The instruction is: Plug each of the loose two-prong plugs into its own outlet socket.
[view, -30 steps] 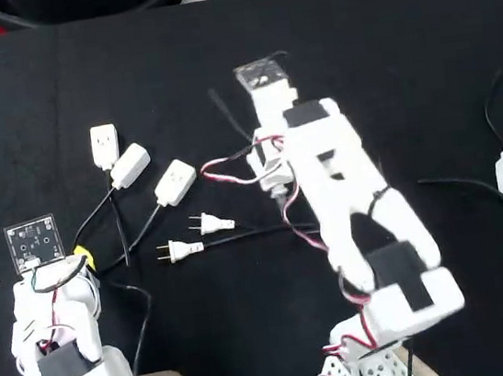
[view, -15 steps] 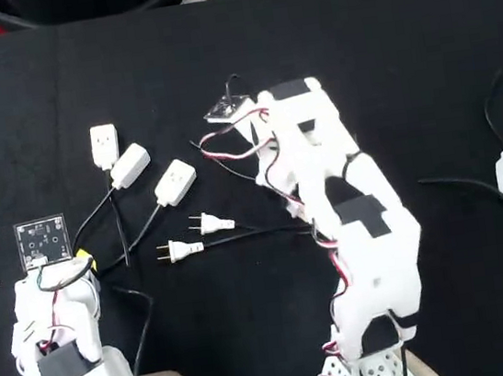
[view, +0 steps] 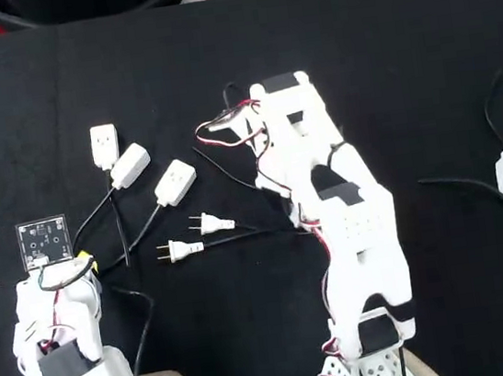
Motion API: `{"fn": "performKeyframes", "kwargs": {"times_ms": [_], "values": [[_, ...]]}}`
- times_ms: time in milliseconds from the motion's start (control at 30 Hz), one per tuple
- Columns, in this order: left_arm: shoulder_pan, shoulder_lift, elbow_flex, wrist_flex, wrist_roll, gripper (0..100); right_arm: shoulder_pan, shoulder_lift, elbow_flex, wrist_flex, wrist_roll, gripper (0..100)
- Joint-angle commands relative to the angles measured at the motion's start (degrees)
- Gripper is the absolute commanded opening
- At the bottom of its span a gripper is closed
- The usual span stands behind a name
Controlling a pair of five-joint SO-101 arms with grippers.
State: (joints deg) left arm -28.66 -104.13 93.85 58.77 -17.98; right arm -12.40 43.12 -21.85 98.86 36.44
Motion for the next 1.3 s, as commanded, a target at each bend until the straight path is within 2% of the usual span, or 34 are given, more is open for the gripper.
{"fn": "performKeyframes", "kwargs": {"times_ms": [0, 333, 800, 967, 1267], "values": [[1.01, -0.26, -0.48, 0.00, -0.44, 18, 0.44, -0.13, -2.86, 2.11, -2.20, 6.7], [3.56, -0.26, -0.22, 0.00, -0.62, 18, 0.62, -0.13, -1.45, 2.46, -2.37, 6.7], [3.47, -0.26, -0.22, 0.00, -0.62, 18, -0.62, -8.40, 10.51, 2.11, -5.01, 6.9], [3.47, -0.26, -0.22, 0.00, -0.62, 18, -0.62, -8.40, 10.86, 2.02, -5.10, 15.1], [3.47, -0.26, -0.22, 0.00, -0.62, 18, -0.35, -8.40, 10.95, 1.93, -5.45, 9.0]]}}
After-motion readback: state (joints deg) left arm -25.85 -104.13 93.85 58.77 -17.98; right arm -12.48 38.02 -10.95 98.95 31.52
